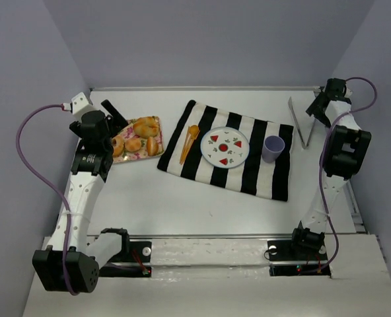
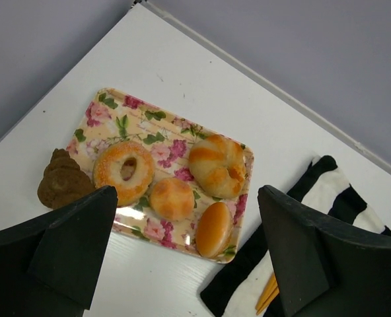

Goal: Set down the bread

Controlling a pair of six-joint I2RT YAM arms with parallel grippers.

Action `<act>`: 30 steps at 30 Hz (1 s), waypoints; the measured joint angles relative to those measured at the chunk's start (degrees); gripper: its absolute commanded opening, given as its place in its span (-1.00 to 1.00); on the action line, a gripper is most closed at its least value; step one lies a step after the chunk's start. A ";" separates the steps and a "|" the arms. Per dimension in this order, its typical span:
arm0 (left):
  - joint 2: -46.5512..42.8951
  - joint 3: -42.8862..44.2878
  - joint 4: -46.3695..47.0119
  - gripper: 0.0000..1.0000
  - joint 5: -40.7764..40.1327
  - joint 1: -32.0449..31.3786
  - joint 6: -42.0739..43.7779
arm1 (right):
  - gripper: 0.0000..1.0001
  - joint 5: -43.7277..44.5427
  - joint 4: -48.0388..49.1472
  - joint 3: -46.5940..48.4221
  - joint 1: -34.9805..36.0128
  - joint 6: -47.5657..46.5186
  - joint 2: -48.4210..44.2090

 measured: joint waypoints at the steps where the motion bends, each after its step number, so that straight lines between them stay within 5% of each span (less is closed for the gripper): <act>1: 0.20 0.00 0.02 0.98 -0.02 0.00 0.07 | 0.62 0.28 -0.50 1.14 -0.28 0.02 1.20; 12: 1.75 0.00 -0.02 0.98 -0.79 0.00 0.33 | 0.49 3.26 -3.39 12.39 -0.92 -2.67 11.37; 15: 1.81 0.00 -0.04 0.98 -0.98 0.00 0.35 | 0.30 3.50 -3.80 13.77 -0.92 -3.26 13.35; 22: 1.86 0.00 -0.07 0.98 -1.25 0.00 0.37 | -0.86 3.74 -3.96 15.45 -0.92 -4.26 14.21; 30: 1.84 0.00 0.90 0.98 0.57 0.00 0.74 | -0.86 -0.31 -4.13 15.41 -0.94 -5.05 14.03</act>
